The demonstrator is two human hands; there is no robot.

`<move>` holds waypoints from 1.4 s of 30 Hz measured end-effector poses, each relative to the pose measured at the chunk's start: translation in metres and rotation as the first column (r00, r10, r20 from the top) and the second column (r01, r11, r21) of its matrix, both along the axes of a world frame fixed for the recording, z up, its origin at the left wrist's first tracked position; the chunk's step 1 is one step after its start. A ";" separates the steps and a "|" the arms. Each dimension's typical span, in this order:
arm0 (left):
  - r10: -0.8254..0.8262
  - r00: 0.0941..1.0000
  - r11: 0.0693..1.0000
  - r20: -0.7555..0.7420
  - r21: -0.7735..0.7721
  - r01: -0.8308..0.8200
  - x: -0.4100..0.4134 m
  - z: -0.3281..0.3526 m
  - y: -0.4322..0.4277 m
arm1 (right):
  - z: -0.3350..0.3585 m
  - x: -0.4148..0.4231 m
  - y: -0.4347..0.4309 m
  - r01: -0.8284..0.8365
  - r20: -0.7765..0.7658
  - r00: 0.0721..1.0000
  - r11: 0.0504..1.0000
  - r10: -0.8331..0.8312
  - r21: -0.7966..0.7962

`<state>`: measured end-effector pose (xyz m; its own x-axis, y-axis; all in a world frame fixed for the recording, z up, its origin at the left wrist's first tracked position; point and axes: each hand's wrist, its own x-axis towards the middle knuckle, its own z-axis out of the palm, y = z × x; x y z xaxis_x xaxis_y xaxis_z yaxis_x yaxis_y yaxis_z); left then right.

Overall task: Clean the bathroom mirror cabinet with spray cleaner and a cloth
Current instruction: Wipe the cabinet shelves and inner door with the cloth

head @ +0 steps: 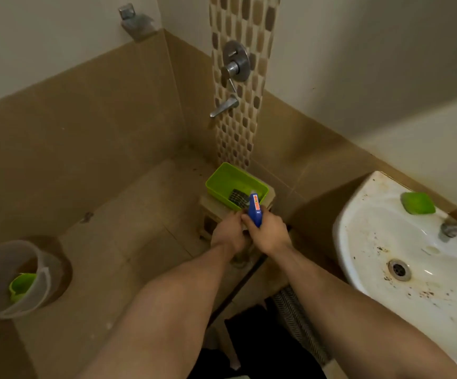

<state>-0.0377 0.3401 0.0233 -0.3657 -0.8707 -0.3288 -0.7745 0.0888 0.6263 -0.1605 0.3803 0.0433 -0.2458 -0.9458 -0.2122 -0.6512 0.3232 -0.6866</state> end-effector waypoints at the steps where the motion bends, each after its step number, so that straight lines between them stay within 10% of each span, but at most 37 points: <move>1: -0.002 1.000 1.000 0.011 0.004 0.002 -0.005 -0.008 -0.014 | -0.006 -0.005 -0.016 0.011 0.015 1.000 1.000 -0.012 0.020; 21: -0.055 0.981 0.991 0.185 0.134 0.030 0.000 -0.160 -0.252 | -0.152 0.004 -0.257 0.370 0.233 0.892 0.922 -0.387 0.113; 42: -0.059 0.997 0.975 0.046 0.216 0.048 0.036 -0.226 -0.332 | -0.252 -0.002 -0.262 0.153 0.078 0.973 0.857 -0.218 0.491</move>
<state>-0.0013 0.0080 -0.2027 -0.3875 -0.7571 -0.5259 -0.8042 -0.0012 0.5944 -0.1623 0.1185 -0.2083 -0.3466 -0.6584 -0.6682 -0.4641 0.7394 -0.4878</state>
